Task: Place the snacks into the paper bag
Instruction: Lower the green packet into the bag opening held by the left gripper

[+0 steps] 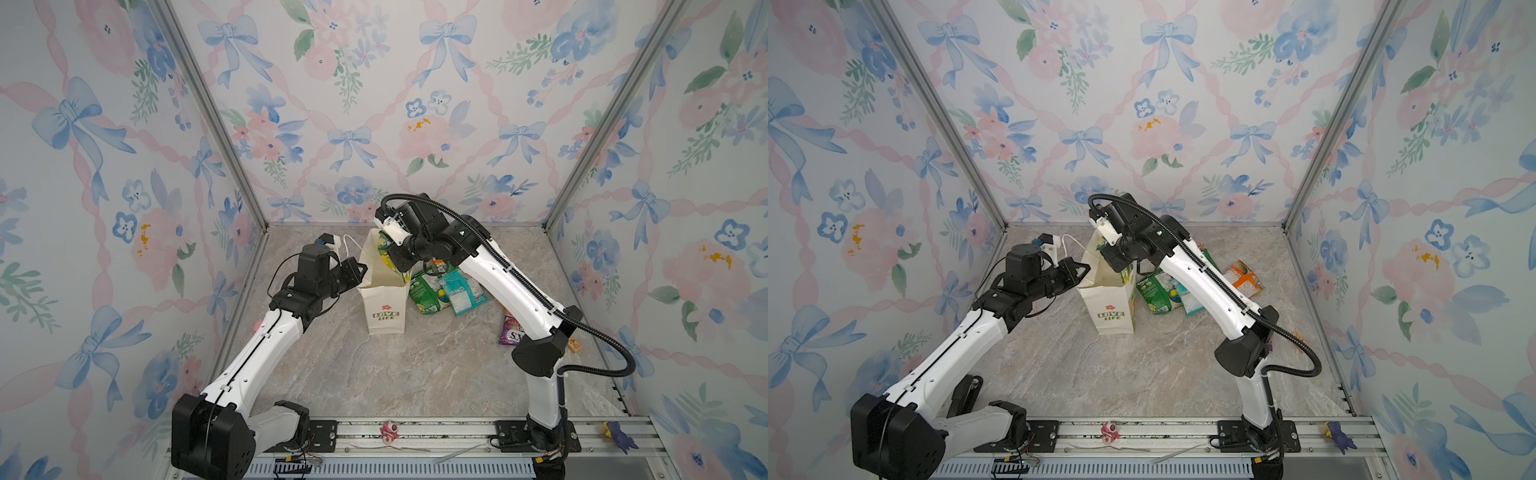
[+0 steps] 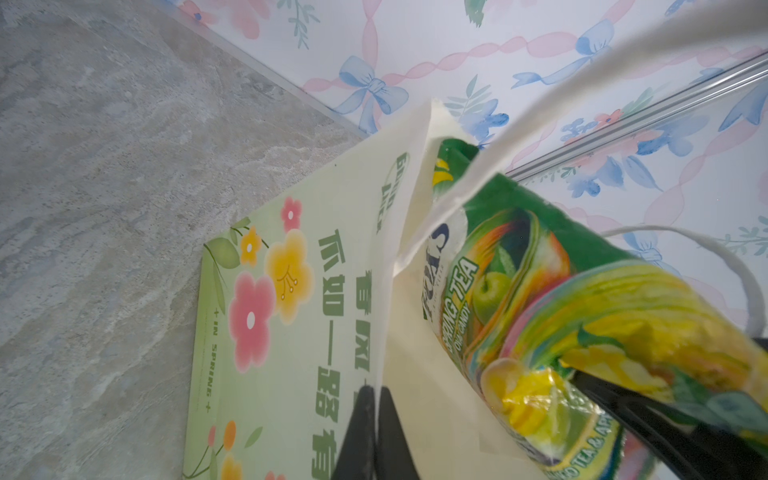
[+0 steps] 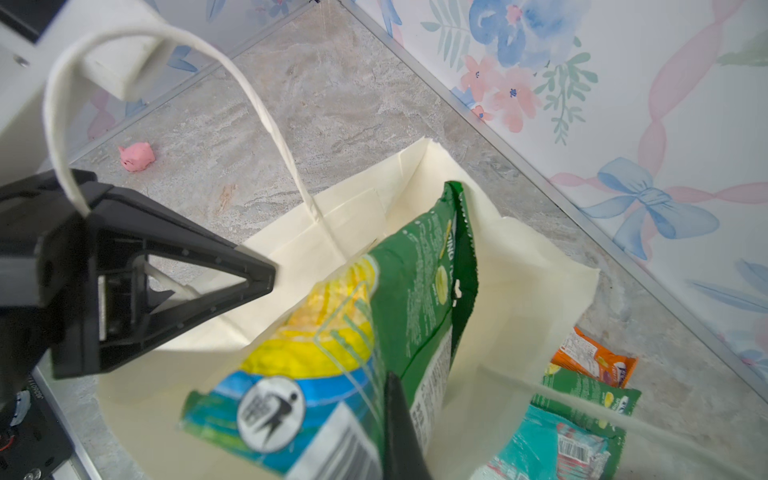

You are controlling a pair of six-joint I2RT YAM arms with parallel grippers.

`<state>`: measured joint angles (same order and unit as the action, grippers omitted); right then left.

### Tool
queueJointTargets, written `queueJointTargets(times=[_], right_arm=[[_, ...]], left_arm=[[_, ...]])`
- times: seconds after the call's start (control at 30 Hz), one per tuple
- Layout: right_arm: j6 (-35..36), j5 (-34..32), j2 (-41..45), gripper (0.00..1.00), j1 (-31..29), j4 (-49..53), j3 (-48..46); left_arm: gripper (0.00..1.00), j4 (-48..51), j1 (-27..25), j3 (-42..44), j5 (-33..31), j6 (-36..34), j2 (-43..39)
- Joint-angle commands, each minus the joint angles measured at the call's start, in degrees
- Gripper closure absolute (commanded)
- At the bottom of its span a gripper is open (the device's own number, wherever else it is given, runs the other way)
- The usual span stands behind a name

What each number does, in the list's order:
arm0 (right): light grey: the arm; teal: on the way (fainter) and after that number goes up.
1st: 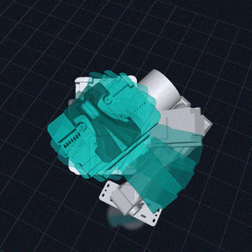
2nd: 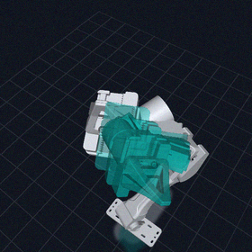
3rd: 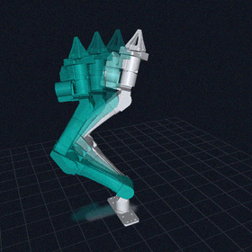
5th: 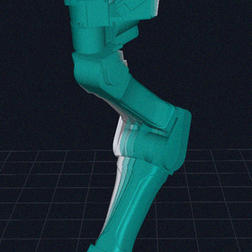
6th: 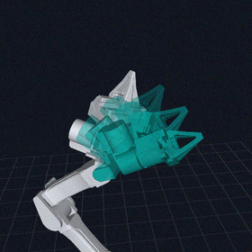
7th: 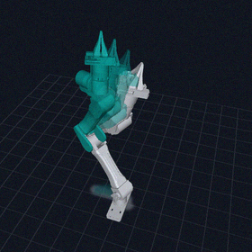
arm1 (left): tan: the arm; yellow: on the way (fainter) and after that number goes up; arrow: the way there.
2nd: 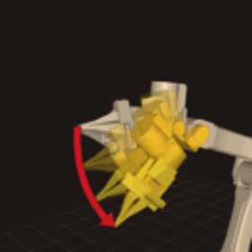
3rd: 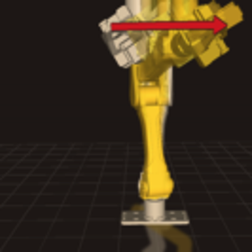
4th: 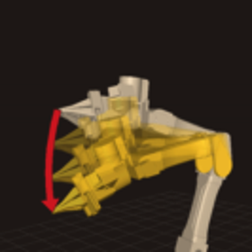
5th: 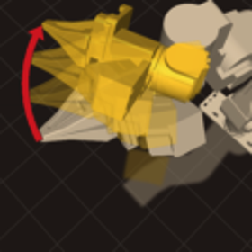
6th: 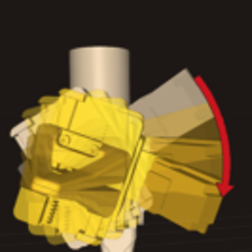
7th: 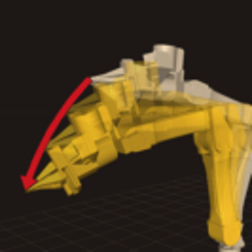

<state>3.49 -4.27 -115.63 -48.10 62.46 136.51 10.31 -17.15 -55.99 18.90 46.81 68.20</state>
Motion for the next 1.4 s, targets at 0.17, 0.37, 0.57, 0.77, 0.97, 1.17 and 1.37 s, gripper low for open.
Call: queueJointTargets(times=[0.17, 0.37, 0.57, 0.77, 0.97, 1.17, 1.37], right_arm=[[1.1, -2.5, -1.8, 0.98, -1.6, -0.2, 2.6], [1.1, -2.8, -2.3, 0.97, -2.0, -0.7, 3.2], [0.2, -3.5, -3.0, 0.96, -2.1, -1.1, 4.1], [0.3, -3.4, -3.6, 0.95, -2.2, -0.8, 5.0], [1.1, -4.6, -3.7, 0.92, -2.9, 0.6, 4.6], [2.6, -6.4, -4.0, 0.84, -3.6, 1.6, 4.1], [3.9, -8.3, -3.8, 0.82, -3.8, 2.0, 2.9]], left_arm=[[1.0, -1.1, -0.3, 0.5, -0.4, 1.0, 0.3], [1.0, -1.2, -0.3, 0.4, -0.4, 1.3, 0.3], [1.0, -1.4, -0.5, 0.7, -0.4, 1.3, 0.0], [1.0, -1.4, -0.6, 1.1, -0.5, 1.4, -0.3], [1.0, -1.5, -0.6, 1.1, -0.9, 1.4, -0.4], [1.0, -1.8, -0.6, 1.1, -0.6, 1.7, -0.2], [1.0, -1.7, -0.6, 1.5, -0.9, 1.9, -0.7]])
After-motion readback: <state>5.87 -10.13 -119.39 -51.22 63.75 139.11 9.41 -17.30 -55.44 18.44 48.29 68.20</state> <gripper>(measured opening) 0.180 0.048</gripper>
